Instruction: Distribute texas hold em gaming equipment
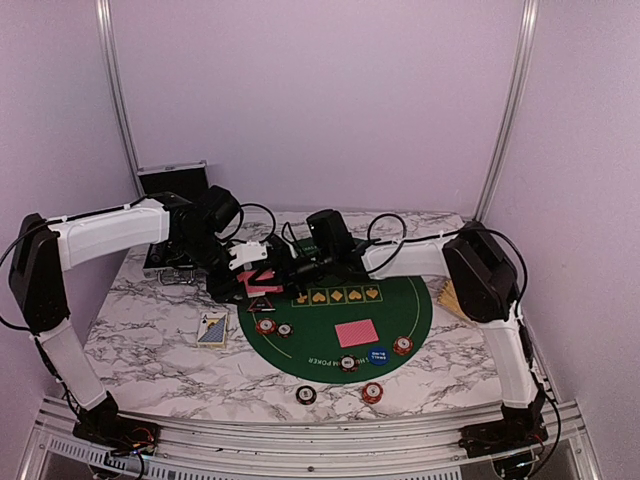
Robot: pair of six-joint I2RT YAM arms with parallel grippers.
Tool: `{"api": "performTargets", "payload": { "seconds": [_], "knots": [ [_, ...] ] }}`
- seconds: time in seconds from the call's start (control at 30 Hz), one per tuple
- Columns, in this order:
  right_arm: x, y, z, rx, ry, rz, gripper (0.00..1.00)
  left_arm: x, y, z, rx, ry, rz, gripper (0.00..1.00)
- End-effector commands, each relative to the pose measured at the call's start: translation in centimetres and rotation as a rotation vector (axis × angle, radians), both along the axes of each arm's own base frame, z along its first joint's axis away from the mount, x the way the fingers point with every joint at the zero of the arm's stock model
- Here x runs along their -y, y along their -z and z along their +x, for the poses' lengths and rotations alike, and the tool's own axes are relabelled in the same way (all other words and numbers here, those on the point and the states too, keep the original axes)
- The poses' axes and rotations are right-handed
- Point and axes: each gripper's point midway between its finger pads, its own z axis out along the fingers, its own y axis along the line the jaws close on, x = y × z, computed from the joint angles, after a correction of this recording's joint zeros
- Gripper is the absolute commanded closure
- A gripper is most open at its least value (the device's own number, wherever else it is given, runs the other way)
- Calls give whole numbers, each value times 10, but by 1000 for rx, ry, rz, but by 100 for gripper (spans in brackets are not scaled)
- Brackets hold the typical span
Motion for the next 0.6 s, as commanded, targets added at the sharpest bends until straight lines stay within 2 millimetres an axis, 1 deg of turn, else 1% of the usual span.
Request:
{"api": "performTargets", "payload": {
  "seconds": [0.0,0.27,0.57],
  "knots": [
    [10,-8,1,19,18,-31,45,0,-10,0,24,5,-13,100],
    [21,-17,1,28,34,-35,50,-2,-13,0,34,5,-12,100],
    [31,-28,-1,30,46,-27,51,-3,-9,-1,27,6,-6,100]
  ]
}}
